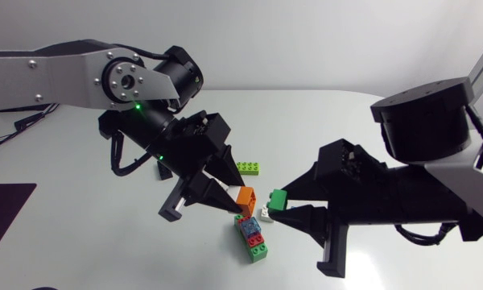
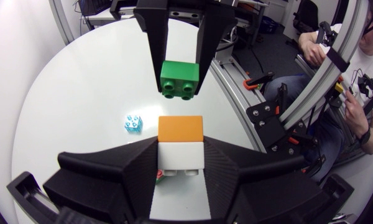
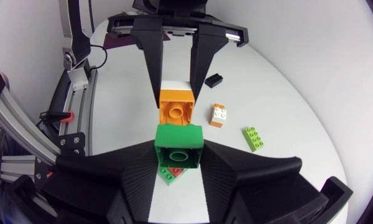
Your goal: Separate the duplo bricks
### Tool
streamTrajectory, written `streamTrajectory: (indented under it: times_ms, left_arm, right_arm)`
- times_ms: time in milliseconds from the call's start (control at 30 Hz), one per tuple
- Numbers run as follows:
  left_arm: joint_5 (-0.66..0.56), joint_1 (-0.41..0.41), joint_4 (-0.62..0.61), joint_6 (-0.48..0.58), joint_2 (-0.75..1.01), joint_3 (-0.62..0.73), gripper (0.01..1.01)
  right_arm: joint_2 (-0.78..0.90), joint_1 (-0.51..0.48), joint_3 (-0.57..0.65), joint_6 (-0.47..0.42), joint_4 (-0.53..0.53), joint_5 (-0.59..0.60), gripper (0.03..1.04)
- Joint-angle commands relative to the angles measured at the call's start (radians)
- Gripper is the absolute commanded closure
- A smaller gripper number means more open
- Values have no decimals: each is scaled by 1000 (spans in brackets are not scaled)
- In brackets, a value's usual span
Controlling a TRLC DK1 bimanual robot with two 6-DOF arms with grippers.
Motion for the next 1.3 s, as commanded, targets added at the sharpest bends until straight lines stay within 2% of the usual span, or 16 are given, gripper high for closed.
streamTrajectory:
  times_ms: [0,167,267,567,733,933,1067,1267]
  left_arm:
    - [-7,7,-13,-15,-18,2,830]
    - [-30,19,-13,-15,-44,-13,830]
    - [-40,22,-13,-15,-53,-31,830]
    - [-56,47,20,-16,-81,-93,830]
    - [-63,59,30,-16,-108,-125,828]
    - [-63,88,50,-9,-122,-163,826]
    - [-63,96,64,-4,-127,-183,826]
    - [-63,102,80,5,-130,-203,826]
  right_arm:
    - [4,-26,-24,-18,3,5,751]
    - [15,-96,-43,-39,26,5,748]
    - [66,-210,-61,-77,68,-29,744]
    - [372,-501,-83,-131,316,-105,741]
    - [579,-529,-61,-131,447,-96,733]
    - [768,-518,-32,-113,583,-38,718]
    - [831,-515,-4,-108,622,-24,710]
    - [839,-498,-27,-114,663,-6,675]
